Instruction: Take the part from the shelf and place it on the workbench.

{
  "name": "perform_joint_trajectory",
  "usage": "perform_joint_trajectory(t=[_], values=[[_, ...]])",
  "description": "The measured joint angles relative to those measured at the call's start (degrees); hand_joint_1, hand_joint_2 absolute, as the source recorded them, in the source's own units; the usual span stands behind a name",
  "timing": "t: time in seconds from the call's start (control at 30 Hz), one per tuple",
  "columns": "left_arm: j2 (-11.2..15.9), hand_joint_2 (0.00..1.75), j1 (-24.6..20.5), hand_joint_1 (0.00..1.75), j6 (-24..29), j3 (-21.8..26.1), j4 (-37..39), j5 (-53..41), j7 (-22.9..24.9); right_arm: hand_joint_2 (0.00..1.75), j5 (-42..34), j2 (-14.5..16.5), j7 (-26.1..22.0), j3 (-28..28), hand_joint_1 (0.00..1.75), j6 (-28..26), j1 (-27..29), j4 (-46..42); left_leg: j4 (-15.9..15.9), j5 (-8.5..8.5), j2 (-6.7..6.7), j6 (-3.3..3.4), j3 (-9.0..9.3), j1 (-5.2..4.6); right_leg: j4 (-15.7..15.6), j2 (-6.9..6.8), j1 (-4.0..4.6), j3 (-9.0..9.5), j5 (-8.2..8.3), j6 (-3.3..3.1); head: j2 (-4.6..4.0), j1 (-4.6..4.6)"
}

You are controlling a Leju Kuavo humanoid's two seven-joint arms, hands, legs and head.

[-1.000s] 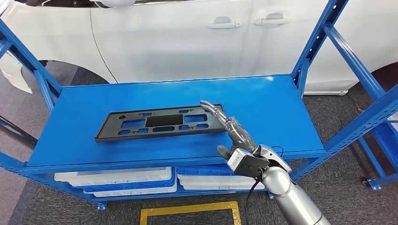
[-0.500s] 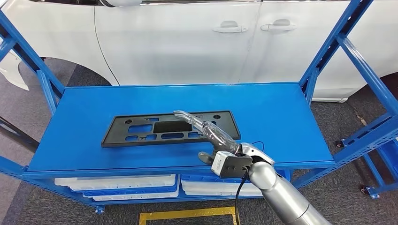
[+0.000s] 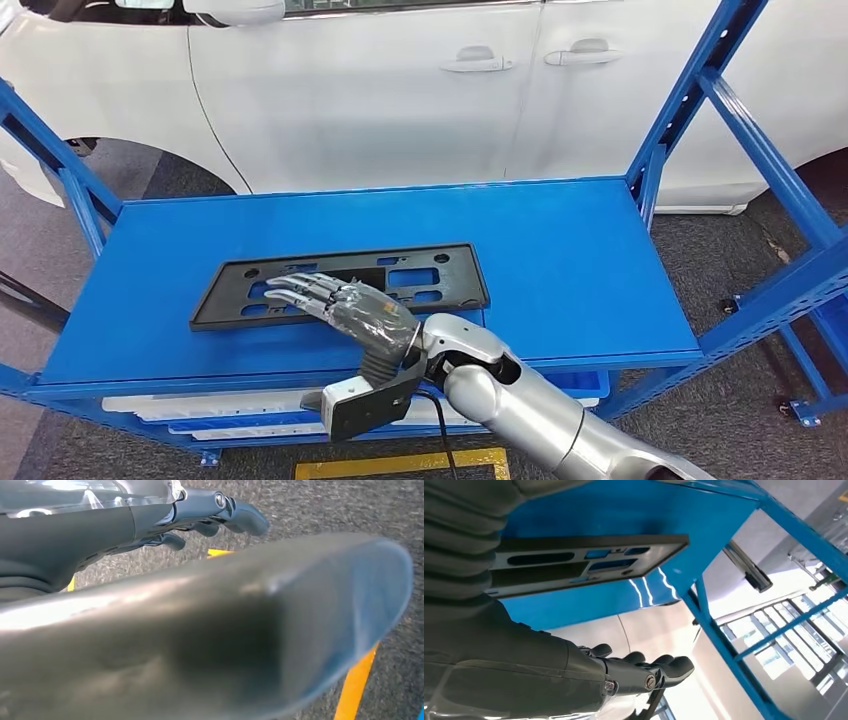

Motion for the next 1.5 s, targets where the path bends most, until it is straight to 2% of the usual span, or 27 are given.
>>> perform_joint_trajectory(t=[0.03, 0.07, 0.1, 0.17, 0.23, 0.33, 0.4, 0.47, 0.5, 0.53, 0.57, 0.6, 0.67, 0.73, 0.83, 0.87, 0.93, 1.0, 1.07, 1.1, 1.17, 1.2, 1.27, 1.33, 1.4, 1.43, 1.5], values=[[0.04, 0.0, 0.14, 0.0, 0.21, 0.05, -0.01, -0.18, 0.27, 1.75, 1.58, 0.22, 0.3, 0.76, 0.0, -1.41, -0.03, 0.43, 0.18, 0.71, 0.0, -0.07, -0.32, 0.02, 0.08, 0.02, 0.01, 0.08, -0.12, 0.03, 0.0, 0.0], [0.1, 0.0, 0.26, 0.0, 0.41, 0.07, -0.01, -0.37, 0.51, 1.75, 4.04, 0.64, 0.78, 1.63, 0.0, -3.42, -0.05, 0.97, -1.96, 2.46, 0.02, -0.08, 0.54, 0.07, 0.18, 0.09, 0.0, 0.22, -0.3, 0.09, 0.0, 0.0], [0.16, 0.0, 0.33, 0.0, 0.55, 0.08, -0.02, -0.57, 0.65, 1.75, 7.49, 1.31, 1.52, 2.67, 0.0, -6.16, -0.08, 1.69, -5.9, 4.83, 0.06, -0.05, 2.35, 0.14, 0.3, 0.17, -0.01, 0.43, -0.51, 0.21, 0.0, 0.0], [0.24, 0.0, 0.26, 0.0, 0.49, 0.08, -0.01, -0.91, 0.22, 1.75, 15.4, 3.38, 3.59, 5.18, 0.0, -12.18, -0.26, 4.07, -13.46, 7.77, 0.09, 0.34, 5.99, 0.09, 0.56, 0.35, 0.2, 0.71, -0.94, 0.61, 0.0, 0.0], [0.26, 0.0, 0.07, 0.0, 0.19, 0.08, -0.01, -1.1, -0.85, 1.75, 21.81, 6.01, 5.81, 7.83, 0.0, -17.23, -0.45, 7.92, -15.99, 8.05, 0.02, 0.99, 7.16, -0.12, 0.69, 0.46, 0.41, 0.71, -1.13, 1.1, 0.0, 0.04], [0.25, 0.0, -0.05, 0.0, -0.49, 0.08, -0.01, -1.25, -2.62, 1.75, 27.04, 10.35, 8.96, 10.77, 0.0, -22.57, -0.83, 15.85, -16.21, 8.24, -0.04, 2.05, 7.23, 0.03, 1.31, 0.43, 0.3, 0.52, -1.74, 1.88, 0.0, 0.07], [0.28, 0.0, -0.16, 0.0, -0.77, 0.08, -0.02, -1.5, -3.35, 1.75, 28.7, 12.83, 11.34, 11.72, 0.0, -25.23, -1.65, 21.55, -16.44, 8.34, 0.01, 2.65, 7.34, 0.22, 5.64, 0.38, 0.23, -1.43, -4.31, 2.3, 0.0, 0.09], [0.35, 0.0, -0.22, 0.0, -0.8, 0.08, -0.02, -1.73, -3.58, 1.75, 29.16, 14.4, 13.55, 12.45, 0.0, -26.97, -2.6, 26.65, -16.41, 8.27, 0.01, 2.92, 7.32, 0.14, 13.68, 0.35, 0.18, -5.38, -7.84, 2.47, 0.0, 0.12], [0.39, 0.0, -0.21, 0.0, -0.77, 0.08, -0.02, -1.82, -3.59, 1.75, 29.25, 14.91, 14.66, 12.78, 0.0, -27.55, -3.0, 28.86, -16.38, 8.23, -0.01, 2.99, 7.34, 0.08, 16.87, 0.36, 0.17, -7.08, -8.73, 2.48, 0.0, 0.12], [0.44, 0.0, -0.16, 0.0, -0.72, 0.08, -0.02, -1.97, -3.51, 1.75, 29.39, 15.31, 15.92, 13.12, 0.0, -27.94, -3.41, 30.81, -16.36, 8.2, -0.05, 3.03, 7.39, 0.0, 18.05, 0.36, 0.19, -7.84, -8.49, 2.38, -0.01, 0.13], [0.47, 0.0, -0.11, 0.0, -0.67, 0.08, -0.01, -2.12, -3.43, 1.75, 29.57, 15.68, 17.27, 13.42, 0.0, -28.16, -3.86, 32.49, -16.35, 8.15, -0.1, 3.04, 7.49, -0.1, 16.86, 0.36, 0.24, -7.48, -7.16, 2.17, -0.01, 0.14], [0.49, 0.0, -0.09, 0.0, -0.63, 0.08, -0.01, -2.28, -3.37, 1.75, 29.77, 16.04, 18.62, 13.7, 0.0, -28.28, -4.35, 33.9, -16.34, 8.1, -0.14, 3.03, 7.62, -0.22, 13.73, 0.36, 0.34, -6.13, -5.15, 1.83, -0.01, 0.14], [0.52, 0.0, -0.14, 0.0, -0.66, 0.08, 0.01, -2.54, -3.48, 1.75, 29.94, 16.77, 21.37, 14.15, 0.0, -28.31, -5.72, 36.55, -16.3, 7.93, -0.18, 2.86, 7.81, -0.47, 5.32, 0.28, 0.71, -2.36, -1.5, 0.88, 0.0, 0.07], [0.64, 0.0, -0.19, 0.0, -0.73, 0.07, 0.02, -2.78, -3.89, 1.75, 29.88, 17.3, 23.73, 14.41, 0.0, -28.72, -7.23, 39.43, -16.26, 7.79, -0.12, 2.43, 7.76, -0.55, 1.05, 0.14, 1.07, -0.54, -0.31, 0.45, 0.0, -0.01], [0.98, 0.0, -0.2, 0.0, -0.83, 0.04, 0.01, -3.35, -4.23, 1.75, 30.04, 17.57, 26.24, 14.46, 0.0, -30.85, -9.02, 43.87, -16.04, 7.49, -0.01, 1.6, 7.66, -0.48, 0.29, 0.08, 0.84, -0.2, -0.06, 0.24, -0.01, -0.02], [1.08, 0.0, -0.2, 0.0, -0.84, 0.03, 0.01, -3.53, -4.23, 1.75, 30.2, 17.68, 26.93, 14.42, 0.0, -31.84, -9.61, 45.32, -14.86, 6.69, -0.01, 1.34, 7.2, -0.46, -0.05, 0.05, 0.62, 0.03, 0.08, 0.04, -0.01, -0.05], [1.22, 0.0, -0.19, 0.0, -0.84, 0.02, 0.02, -3.73, -4.16, 1.75, 30.47, 17.93, 27.89, 14.36, 0.0, -33.47, -10.56, 47.73, -10.32, 4.1, -0.01, 0.87, 5.23, -0.28, -0.43, -0.01, 0.39, 0.39, 0.19, -0.22, -0.01, -0.14], [1.29, 0.0, -0.17, 0.0, -0.81, 0.01, 0.02, -3.83, -4.1, 1.75, 30.53, 18.08, 28.31, 14.33, 0.0, -34.24, -11.03, 49.6, -3.71, 1.19, 0.0, 0.44, 2.0, -0.05, -0.4, -0.03, 0.39, 0.43, 0.12, -0.32, -0.01, -0.15], [1.42, 0.0, -0.09, 0.0, -0.78, 0.01, 0.02, -3.94, -4.08, 1.75, 30.54, 18.09, 28.49, 14.33, 0.0, -34.41, -11.14, 51.25, 0.3, 0.52, 0.01, 0.05, -0.28, 0.21, -0.31, 0.0, 0.37, 0.47, -0.01, -0.25, 0.0, -0.14], [1.48, 0.0, -0.07, 0.0, -0.77, 0.01, 0.02, -3.99, -4.08, 1.75, 30.55, 18.1, 28.52, 14.33, 0.0, -34.42, -11.18, 51.95, -0.56, 1.7, 0.02, -0.11, -0.03, 0.37, -0.19, 0.05, 0.3, 0.52, -0.13, -0.12, 0.0, -0.15], [1.63, 0.0, -0.12, 0.0, -0.75, 0.01, 0.02, -4.06, -4.08, 1.75, 30.6, 18.19, 28.55, 14.32, 0.0, -34.46, -11.39, 53.01, -7.97, 5.88, 0.11, -0.41, 3.31, 0.75, 0.35, 0.16, 0.1, 0.63, -0.59, 0.33, -0.01, -0.14], [1.66, 0.0, -0.19, 0.0, -0.75, 0.01, 0.03, -4.08, -4.08, 1.75, 30.64, 18.25, 28.58, 14.31, 0.0, -34.5, -11.55, 53.42, -11.67, 7.28, 0.07, -0.39, 5.09, 0.75, 0.69, 0.22, 0.12, 0.61, -0.85, 0.63, -0.01, -0.17], [1.69, 0.0, -0.27, 0.0, -0.75, -0.01, 0.04, -4.1, -4.11, 1.75, 30.95, 18.34, 29.02, 14.29, 0.0, -34.65, -11.82, 54.14, -15.2, 8.05, -0.1, 0.2, 6.73, 0.62, 1.13, 0.3, 0.31, 0.42, -1.11, 1.22, -0.01, -0.18], [1.7, 0.0, -0.23, 0.0, -0.75, -0.01, 0.04, -4.18, -4.25, 1.75, 31.46, 18.37, 30.06, 14.11, 0.0, -34.96, -12.02, 55.01, -15.17, 8.0, -0.27, 1.18, 6.64, 0.47, 1.16, 0.35, 0.39, 0.3, -1.09, 1.75, 0.0, -0.16], [1.73, 0.0, -0.2, 0.0, -0.76, -0.01, 0.04, -4.29, -4.45, 1.75, 31.85, 18.31, 30.83, 13.52, 0.0, -35.17, -12.38, 56.0, -15.34, 8.15, -0.24, 1.99, 6.64, 0.53, 2.23, 0.32, 0.21, -0.12, -1.94, 2.3, 0.0, -0.1], [1.78, 0.0, -0.22, 0.0, -0.76, -0.01, 0.04, -4.34, -4.52, 1.75, 32.0, 18.23, 30.97, 13.13, 0.1, -35.18, -12.67, 56.47, -15.45, 8.23, -0.19, 2.35, 6.63, 0.56, 4.25, 0.31, 0.14, -1.05, -3.19, 2.54, 0.0, -0.06], [1.93, 0.0, -0.24, 0.0, -0.76, -0.01, 0.04, -4.53, -4.58, 1.75, 32.19, 17.88, 31.02, 12.37, 0.91, -35.04, -13.14, 57.35, -15.47, 8.26, -0.11, 2.8, 6.53, 0.47, 11.47, 0.27, 0.11, -4.53, -6.71, 2.84, 0.0, 0.03]])
